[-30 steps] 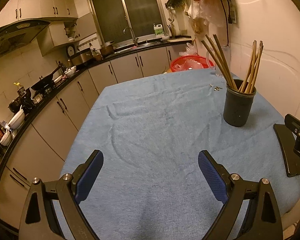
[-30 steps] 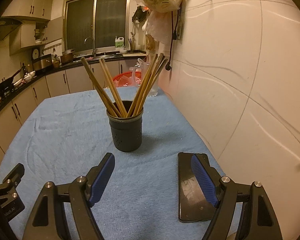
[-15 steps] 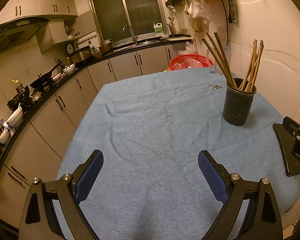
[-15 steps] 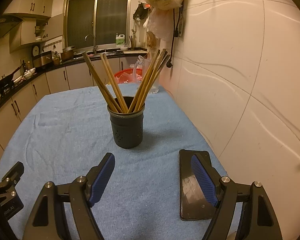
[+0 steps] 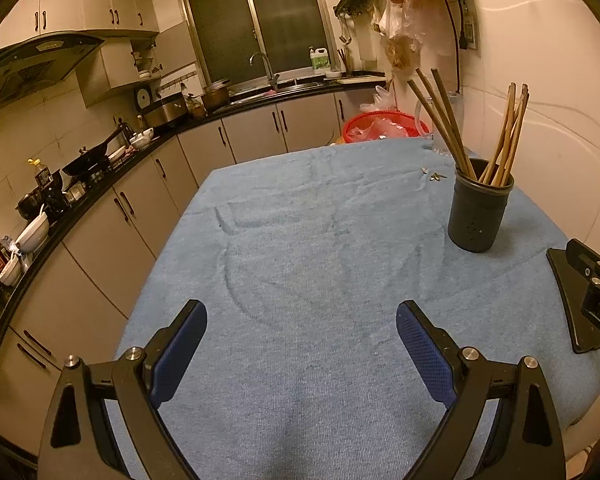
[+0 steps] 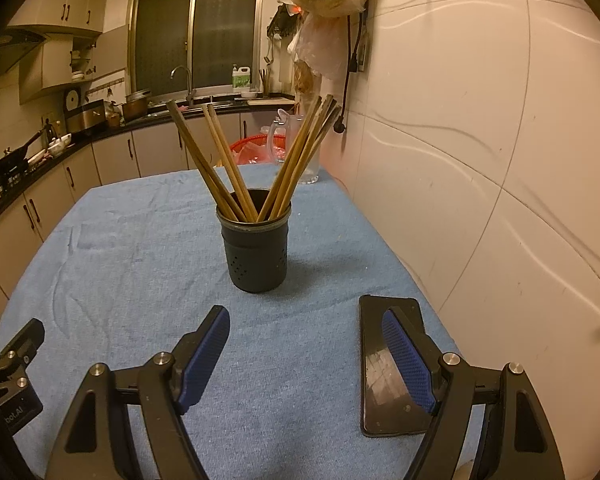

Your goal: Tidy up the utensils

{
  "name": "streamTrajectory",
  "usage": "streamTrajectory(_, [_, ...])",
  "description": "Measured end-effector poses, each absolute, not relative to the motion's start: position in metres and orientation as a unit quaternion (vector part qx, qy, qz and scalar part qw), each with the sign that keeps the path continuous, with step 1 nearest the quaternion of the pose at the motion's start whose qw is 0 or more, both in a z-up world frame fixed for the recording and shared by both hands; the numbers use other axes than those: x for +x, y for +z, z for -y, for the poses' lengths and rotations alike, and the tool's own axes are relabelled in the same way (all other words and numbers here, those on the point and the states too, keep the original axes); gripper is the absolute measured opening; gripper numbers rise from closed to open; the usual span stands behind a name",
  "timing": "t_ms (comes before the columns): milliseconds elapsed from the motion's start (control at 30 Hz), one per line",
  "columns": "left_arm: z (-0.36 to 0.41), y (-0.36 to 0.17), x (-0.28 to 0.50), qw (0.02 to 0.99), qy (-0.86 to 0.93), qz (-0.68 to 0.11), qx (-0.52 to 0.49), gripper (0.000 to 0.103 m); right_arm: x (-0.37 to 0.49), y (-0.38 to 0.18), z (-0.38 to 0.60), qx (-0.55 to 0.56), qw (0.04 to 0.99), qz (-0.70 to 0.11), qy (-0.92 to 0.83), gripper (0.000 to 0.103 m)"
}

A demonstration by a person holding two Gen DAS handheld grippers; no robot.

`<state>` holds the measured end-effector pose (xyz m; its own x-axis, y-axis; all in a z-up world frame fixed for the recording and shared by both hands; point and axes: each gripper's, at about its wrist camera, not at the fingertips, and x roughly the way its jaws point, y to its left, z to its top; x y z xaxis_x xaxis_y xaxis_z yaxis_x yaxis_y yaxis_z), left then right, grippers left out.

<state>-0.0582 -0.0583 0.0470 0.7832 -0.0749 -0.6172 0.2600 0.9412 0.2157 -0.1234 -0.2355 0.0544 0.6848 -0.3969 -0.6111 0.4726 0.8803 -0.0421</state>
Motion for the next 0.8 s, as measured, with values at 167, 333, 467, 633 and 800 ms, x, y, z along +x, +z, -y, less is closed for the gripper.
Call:
streamTrajectory(167, [0.058, 0.047, -0.059, 0.933, -0.089, -0.316, 0.145, 0.096, -0.124, 0.054, 0.235, 0.058, 0.916, -0.318, -0.237, 0.081])
streamTrajectory(333, [0.056, 0.048, -0.059, 0.934, -0.09, -0.315, 0.144, 0.096, -0.124, 0.055, 0.234, 0.057, 0.916, -0.318, -0.236, 0.081])
streamTrajectory(467, [0.056, 0.048, -0.06, 0.934, -0.09, -0.315, 0.144, 0.096, -0.125, 0.056, 0.233, 0.056, 0.917, -0.318, -0.236, 0.081])
streamTrajectory(633, [0.054, 0.049, -0.06, 0.934, -0.087, -0.315, 0.146, 0.096, -0.123, 0.056, 0.232, 0.054, 0.917, -0.319, -0.234, 0.081])
streamTrajectory(800, [0.032, 0.049, -0.041, 0.935, -0.048, -0.332, 0.119, 0.096, -0.115, 0.051, 0.233, 0.065, 0.916, -0.327, -0.222, 0.081])
